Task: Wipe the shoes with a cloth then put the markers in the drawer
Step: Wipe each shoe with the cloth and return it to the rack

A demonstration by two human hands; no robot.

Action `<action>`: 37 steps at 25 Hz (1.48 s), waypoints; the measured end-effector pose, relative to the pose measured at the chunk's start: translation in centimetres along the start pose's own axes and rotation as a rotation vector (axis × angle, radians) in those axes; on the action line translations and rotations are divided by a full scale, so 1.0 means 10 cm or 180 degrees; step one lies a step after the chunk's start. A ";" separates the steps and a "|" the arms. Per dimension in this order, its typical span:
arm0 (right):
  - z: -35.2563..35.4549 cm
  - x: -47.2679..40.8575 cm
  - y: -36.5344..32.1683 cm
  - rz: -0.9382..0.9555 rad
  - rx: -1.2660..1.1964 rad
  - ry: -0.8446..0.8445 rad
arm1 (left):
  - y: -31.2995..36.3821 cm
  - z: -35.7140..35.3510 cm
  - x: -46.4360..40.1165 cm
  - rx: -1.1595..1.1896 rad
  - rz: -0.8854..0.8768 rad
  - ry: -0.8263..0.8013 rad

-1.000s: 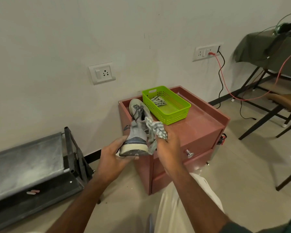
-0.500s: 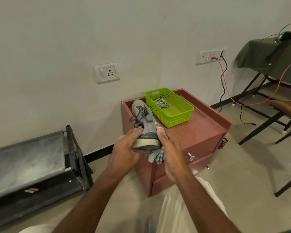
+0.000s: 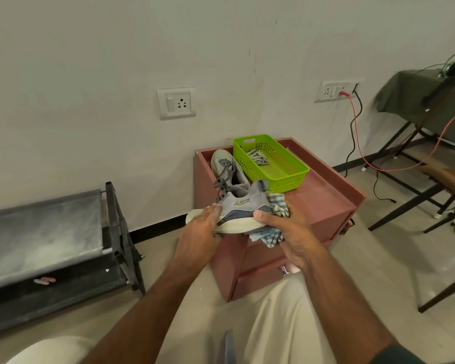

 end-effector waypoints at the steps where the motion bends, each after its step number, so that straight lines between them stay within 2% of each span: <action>1: 0.04 0.00 0.01 -0.0001 -0.0049 0.0072 | 0.01 0.01 0.01 -0.0114 0.0030 -0.0019; 3: 0.26 0.00 0.04 -0.0088 -0.0474 0.0597 | 0.02 0.04 0.00 -0.0260 -0.0021 0.0004; 4: 0.44 0.02 0.05 -0.0051 -0.0568 0.1051 | 0.01 0.07 -0.01 -0.0342 -0.0080 0.0051; 5: 0.57 0.08 -0.01 0.0116 -0.0322 0.1523 | -0.01 0.07 -0.01 -0.0450 -0.0137 0.0075; 6: 0.66 0.15 -0.12 0.0380 0.0253 0.1973 | -0.04 0.06 -0.02 -0.0549 -0.0200 0.0116; 7: 0.61 0.21 -0.23 0.0707 0.0838 0.2155 | -0.03 0.07 -0.03 -0.0655 -0.0302 0.0169; 10: 0.18 0.26 -0.33 0.1435 0.2047 0.1803 | 0.10 0.09 -0.04 -0.0876 -0.0510 0.0191; 12: -0.01 0.27 -0.30 0.1737 0.2857 0.1876 | 0.14 0.07 -0.03 -0.0932 -0.0541 0.0116; 16: -0.26 0.32 -0.27 0.1891 0.4219 0.1943 | 0.12 0.12 -0.02 -0.1069 -0.0541 0.0064; 18: -0.32 0.32 -0.21 0.1917 0.4606 0.1972 | 0.12 0.18 -0.03 -0.1235 -0.0501 0.0100; 22: -0.32 0.29 -0.17 0.1776 0.4275 0.1914 | 0.19 0.23 -0.02 -0.1452 -0.0444 0.0067; 26: -0.58 0.32 -0.14 0.2278 0.4666 0.1749 | 0.23 0.20 -0.02 -0.1538 -0.0489 0.0060; 28: -0.74 0.40 -0.12 0.2775 0.4431 0.1188 | 0.26 0.18 0.00 -0.1602 -0.0629 0.0107; 29: -0.78 0.44 -0.13 0.2799 0.3930 0.0758 | 0.26 0.18 0.00 -0.1618 -0.0690 0.0155; 30: -0.73 0.45 -0.17 0.2524 0.3123 0.0388 | 0.26 0.18 0.00 -0.1610 -0.0741 0.0206; 31: -0.57 0.41 -0.23 0.1977 0.2096 0.0270 | 0.24 0.18 0.01 -0.1581 -0.0773 0.0258; 32: -0.34 0.35 -0.26 0.1488 0.1134 0.0411 | 0.22 0.17 0.01 -0.1548 -0.0779 0.0308; 33: -0.10 0.34 -0.31 0.1391 0.0578 0.0779 | 0.20 0.17 0.01 -0.1528 -0.0785 0.0376; 34: 0.10 0.39 -0.36 0.1527 0.0681 0.1290 | 0.19 0.17 0.00 -0.1515 -0.0797 0.0451; 35: 0.17 0.41 -0.38 0.1748 0.1255 0.1701 | 0.19 0.18 -0.01 -0.1494 -0.0830 0.0518; 36: 0.08 0.42 -0.39 0.2007 0.1968 0.1782 | 0.20 0.17 -0.01 -0.1468 -0.0877 0.0558; 37: -0.12 0.39 -0.32 0.2194 0.2640 0.1623 | 0.22 0.17 0.00 -0.1443 -0.0923 0.0588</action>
Point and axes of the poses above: each hand's wrist, its own x-axis away from the middle knuckle, its own z-axis out of the back of the hand, y = z × x, the point moved 8 cm from there along -x, towards the middle knuckle, and after that the axes turned 11 degrees about -z, right-handed, at the moved point
